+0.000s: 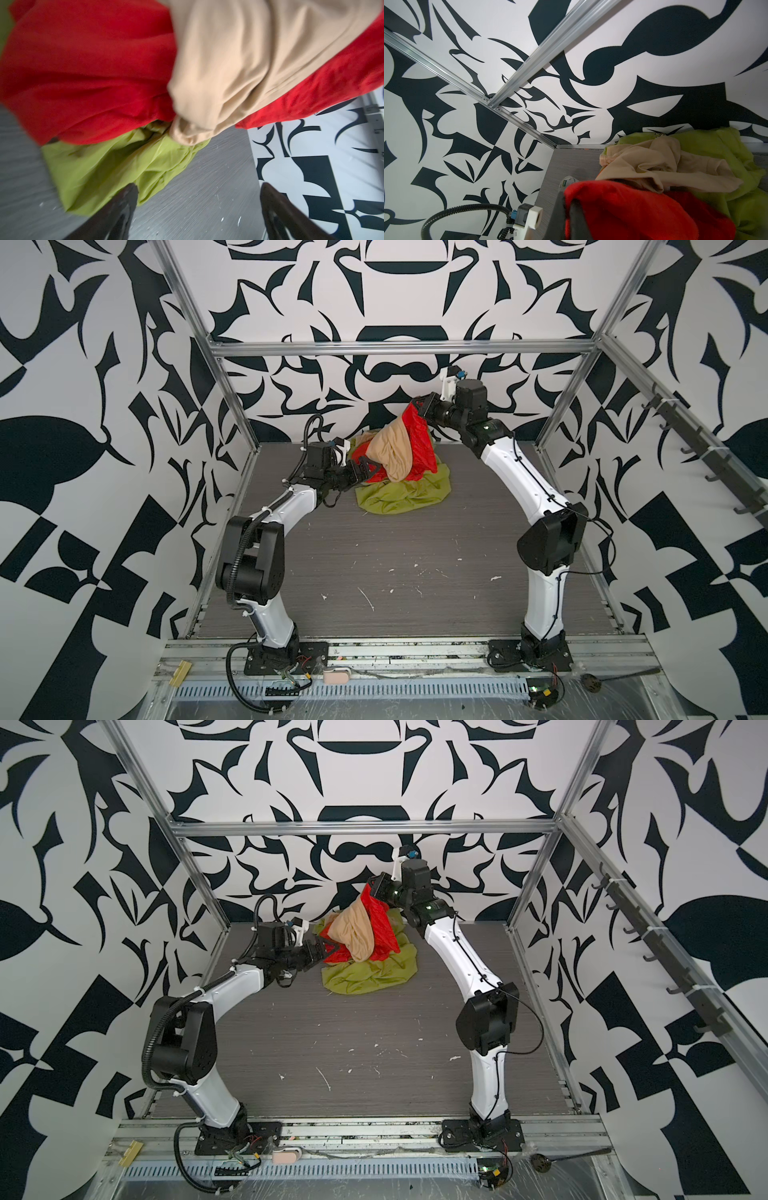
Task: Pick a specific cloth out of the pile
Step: 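Lift the red cloth upward with the right gripper while the left gripper grasps it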
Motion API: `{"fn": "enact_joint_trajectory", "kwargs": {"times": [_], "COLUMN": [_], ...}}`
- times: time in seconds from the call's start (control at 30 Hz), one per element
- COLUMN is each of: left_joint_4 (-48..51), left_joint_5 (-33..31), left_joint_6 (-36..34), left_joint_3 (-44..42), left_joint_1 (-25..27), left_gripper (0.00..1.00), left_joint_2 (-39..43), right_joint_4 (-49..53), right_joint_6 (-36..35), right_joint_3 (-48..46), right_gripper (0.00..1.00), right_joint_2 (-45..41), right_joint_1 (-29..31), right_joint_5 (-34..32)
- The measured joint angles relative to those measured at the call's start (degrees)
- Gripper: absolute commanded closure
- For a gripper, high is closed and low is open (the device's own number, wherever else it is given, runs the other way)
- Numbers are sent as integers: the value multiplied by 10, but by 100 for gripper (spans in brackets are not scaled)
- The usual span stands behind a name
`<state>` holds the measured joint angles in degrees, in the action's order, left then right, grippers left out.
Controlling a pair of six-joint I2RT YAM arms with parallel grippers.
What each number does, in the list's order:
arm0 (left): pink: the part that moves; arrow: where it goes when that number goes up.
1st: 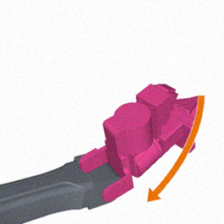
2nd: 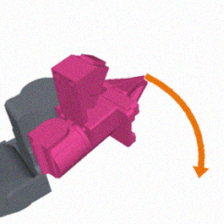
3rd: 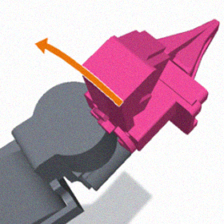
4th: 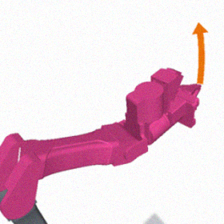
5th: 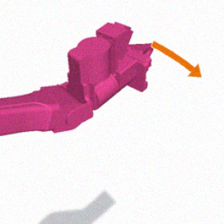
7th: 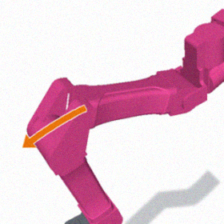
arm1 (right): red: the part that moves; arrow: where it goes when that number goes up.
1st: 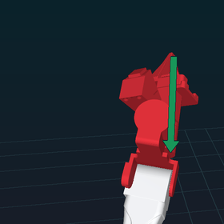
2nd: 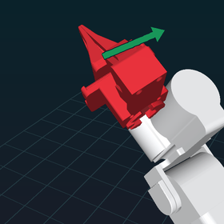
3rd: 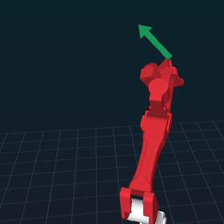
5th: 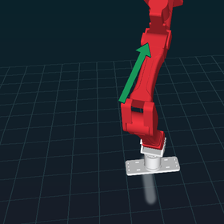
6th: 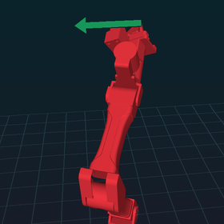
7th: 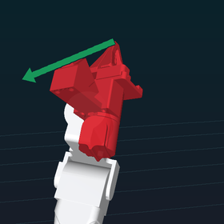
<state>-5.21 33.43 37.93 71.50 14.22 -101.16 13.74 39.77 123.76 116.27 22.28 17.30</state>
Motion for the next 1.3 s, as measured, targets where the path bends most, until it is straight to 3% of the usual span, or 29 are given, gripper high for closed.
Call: {"fn": "enact_joint_trajectory", "kwargs": {"times": [0.37, 0.47, 0.77, 0.93, 1.07, 1.3], "left_joint_4": [-26, -26, -36, -57, -83, -98], "left_joint_5": [9, 9, 12, 21, 28, 40], "left_joint_6": [14, 15, 31, 54, 73, 100], "left_joint_3": [-2, -13, -9, 42, 85, 100], "left_joint_1": [4, 4, 4, 9, 17, 23], "left_gripper": [7, 7, 7, 9, 14, 36], "left_joint_2": [-1, 4, 9, -6, -34, -72], "right_joint_4": [153, 169, 151, 150, 143, 136], "right_joint_6": [-40, -54, -104, -115, -115, -115], "right_joint_3": [247, 277, 224, 222, 205, 156], "right_gripper": [100, 100, 100, 100, 100, 100], "right_joint_2": [85, 89, 52, 49, 49, 41], "right_joint_1": [1, 1, 12, 27, 34, 32], "right_joint_5": [-7, -11, -32, -36, -34, -36]}}
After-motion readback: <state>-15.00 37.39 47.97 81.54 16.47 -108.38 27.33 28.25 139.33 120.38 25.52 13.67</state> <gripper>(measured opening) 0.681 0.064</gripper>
